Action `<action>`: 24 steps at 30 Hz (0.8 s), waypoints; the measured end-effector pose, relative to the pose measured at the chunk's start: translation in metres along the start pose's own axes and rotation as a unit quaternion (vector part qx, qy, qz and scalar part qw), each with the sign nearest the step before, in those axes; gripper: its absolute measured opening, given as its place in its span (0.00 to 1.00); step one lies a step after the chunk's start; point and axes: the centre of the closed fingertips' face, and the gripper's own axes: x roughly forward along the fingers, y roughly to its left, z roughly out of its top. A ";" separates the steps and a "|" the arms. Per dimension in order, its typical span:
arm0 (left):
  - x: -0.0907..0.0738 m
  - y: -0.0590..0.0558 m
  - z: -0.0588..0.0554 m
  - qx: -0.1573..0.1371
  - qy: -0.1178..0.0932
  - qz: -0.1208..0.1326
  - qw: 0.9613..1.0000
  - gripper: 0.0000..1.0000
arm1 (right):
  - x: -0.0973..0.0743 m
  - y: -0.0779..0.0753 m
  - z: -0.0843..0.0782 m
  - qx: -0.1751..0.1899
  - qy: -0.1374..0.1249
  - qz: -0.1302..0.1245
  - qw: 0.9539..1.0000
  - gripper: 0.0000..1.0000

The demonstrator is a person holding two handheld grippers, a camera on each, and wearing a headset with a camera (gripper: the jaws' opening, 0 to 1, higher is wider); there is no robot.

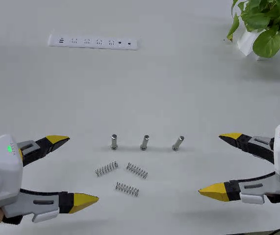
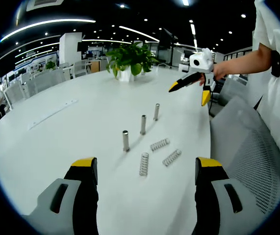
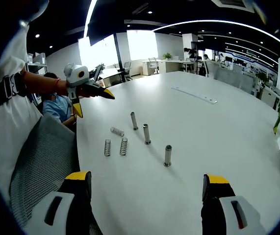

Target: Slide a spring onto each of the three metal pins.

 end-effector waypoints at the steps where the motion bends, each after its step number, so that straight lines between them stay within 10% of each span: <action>1: 0.001 0.002 -0.003 0.000 0.012 0.003 1.000 0.76 | 0.000 -0.001 -0.002 -0.002 0.000 -0.001 1.000 0.95; 24: 0.049 0.009 -0.046 0.022 0.149 0.000 0.989 0.29 | -0.002 0.003 -0.008 0.009 0.000 -0.002 1.000 0.93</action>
